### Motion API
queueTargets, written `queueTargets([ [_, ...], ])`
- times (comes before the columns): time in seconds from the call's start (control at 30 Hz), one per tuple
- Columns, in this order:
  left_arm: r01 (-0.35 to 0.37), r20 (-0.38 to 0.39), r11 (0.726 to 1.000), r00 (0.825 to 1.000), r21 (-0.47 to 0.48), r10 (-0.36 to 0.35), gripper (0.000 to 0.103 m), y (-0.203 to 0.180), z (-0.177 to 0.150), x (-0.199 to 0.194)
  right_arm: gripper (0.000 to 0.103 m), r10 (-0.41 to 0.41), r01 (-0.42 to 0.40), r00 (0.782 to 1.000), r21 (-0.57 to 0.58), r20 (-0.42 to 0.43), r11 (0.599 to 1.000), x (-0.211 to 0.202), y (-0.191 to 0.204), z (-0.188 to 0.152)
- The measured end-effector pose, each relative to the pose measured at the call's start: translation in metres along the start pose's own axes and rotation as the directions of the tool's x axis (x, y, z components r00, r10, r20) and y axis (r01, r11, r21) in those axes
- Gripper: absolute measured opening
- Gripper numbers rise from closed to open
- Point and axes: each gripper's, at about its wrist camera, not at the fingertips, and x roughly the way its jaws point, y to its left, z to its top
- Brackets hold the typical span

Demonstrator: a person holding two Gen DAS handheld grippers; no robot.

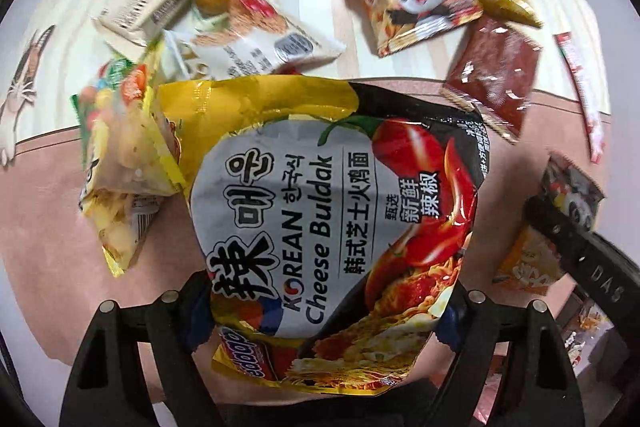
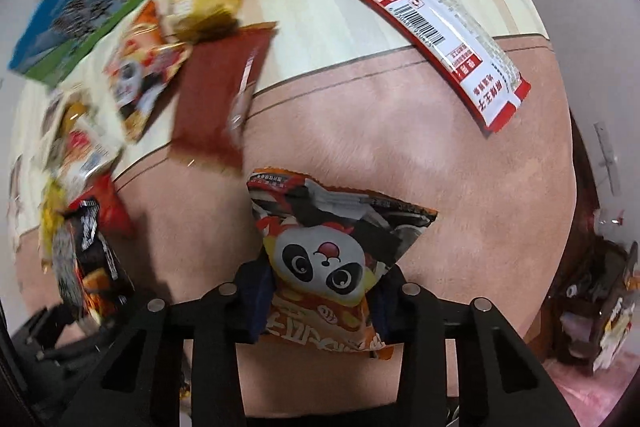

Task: Organize snacks
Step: 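Carry both packs into the cardboard box and open both tools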

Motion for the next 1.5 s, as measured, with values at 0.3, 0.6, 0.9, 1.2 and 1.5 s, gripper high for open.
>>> queueTargets([
  [0.3, 0.064, 0.118, 0.998, 0.991, 0.007, -0.064, 0.084, 0.006, 0.022, -0.098, 0.041, 0.201, -0.199, 0.979, -0.077, 0.015, 0.977, -0.062, 0.010, 0.012],
  [0.6, 0.097, 0.245, 0.995, 0.965, -0.005, -0.093, 0.084, -0.004, 0.131, -0.165, 0.041, 0.377, -0.355, 0.921, -0.187, 0.096, 0.916, -0.151, 0.044, 0.107],
  [0.9, 0.073, 0.219, 0.996, 0.974, -0.048, -0.061, 0.084, 0.033, 0.297, -0.197, 0.041, 0.389, -0.330, 0.908, -0.302, 0.157, 0.894, -0.163, 0.132, 0.269],
  [1.2, 0.029, -0.017, 0.998, 0.999, -0.064, -0.030, 0.084, 0.058, 0.411, -0.089, 0.041, 0.293, -0.278, 0.956, -0.323, 0.000, 0.905, -0.068, 0.187, 0.374],
  [1.5, 0.013, -0.147, 0.998, 0.989, -0.062, -0.022, 0.084, 0.060, 0.453, -0.014, 0.067, 0.190, -0.220, 0.974, -0.332, -0.120, 0.917, 0.014, 0.208, 0.418],
])
